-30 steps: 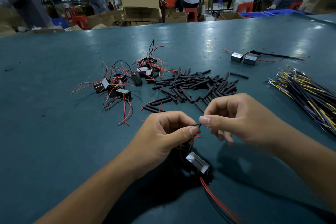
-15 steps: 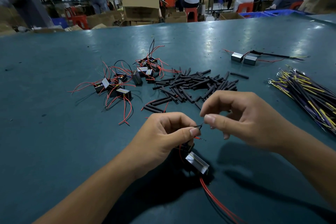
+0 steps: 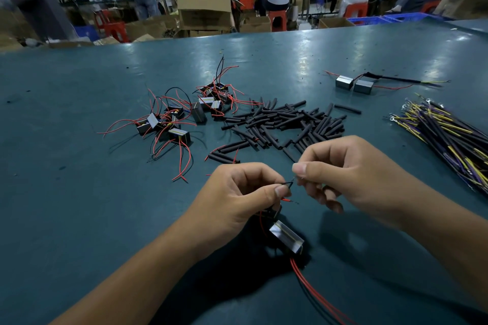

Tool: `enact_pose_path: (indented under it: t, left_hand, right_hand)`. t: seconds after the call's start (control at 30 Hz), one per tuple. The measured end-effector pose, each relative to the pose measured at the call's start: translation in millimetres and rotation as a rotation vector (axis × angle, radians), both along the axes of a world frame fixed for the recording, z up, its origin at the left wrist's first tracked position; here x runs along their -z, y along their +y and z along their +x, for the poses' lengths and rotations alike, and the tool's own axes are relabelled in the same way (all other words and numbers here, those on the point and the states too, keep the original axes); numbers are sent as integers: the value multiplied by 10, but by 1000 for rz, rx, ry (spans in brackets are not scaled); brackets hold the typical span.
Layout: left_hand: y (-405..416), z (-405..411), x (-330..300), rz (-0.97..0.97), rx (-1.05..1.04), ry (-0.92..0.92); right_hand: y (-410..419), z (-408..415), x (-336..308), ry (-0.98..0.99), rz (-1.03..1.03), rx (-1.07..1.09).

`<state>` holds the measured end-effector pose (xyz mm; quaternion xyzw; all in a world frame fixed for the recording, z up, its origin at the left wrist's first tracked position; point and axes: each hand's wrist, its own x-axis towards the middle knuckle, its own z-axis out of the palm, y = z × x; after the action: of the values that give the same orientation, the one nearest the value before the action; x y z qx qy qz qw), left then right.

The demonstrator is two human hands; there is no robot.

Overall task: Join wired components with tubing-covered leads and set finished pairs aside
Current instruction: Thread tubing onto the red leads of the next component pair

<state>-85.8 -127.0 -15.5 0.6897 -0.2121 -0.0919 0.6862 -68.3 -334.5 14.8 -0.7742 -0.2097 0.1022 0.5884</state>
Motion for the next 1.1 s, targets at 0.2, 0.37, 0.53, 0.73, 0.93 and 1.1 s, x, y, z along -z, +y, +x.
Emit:
enact_pose_path:
  t: [0.2,0.37,0.53,0.73,0.93,1.1]
  left_hand:
    - [7,20,9,-35,-33,30]
    - [6,24,16,-41,-69,26]
    - [13,32,20,-39,-77,23]
    - [11,21,15,-32,-47,34]
    - [15,12,19,-8,-21,33]
    - [7,-5,-1,-5,-16,27]
  right_hand:
    - [-30,-18,-31,-206,-48,48]
    - [-39,-31,-48,-260,-81,72]
    - [-36,-43,-36,-287,-109,43]
    - [-109,19,-41,-617,-293,21]
    - [-134,78,-12,-916,-430,-107]
    - [-126,87,-6,-972,-416,-117]
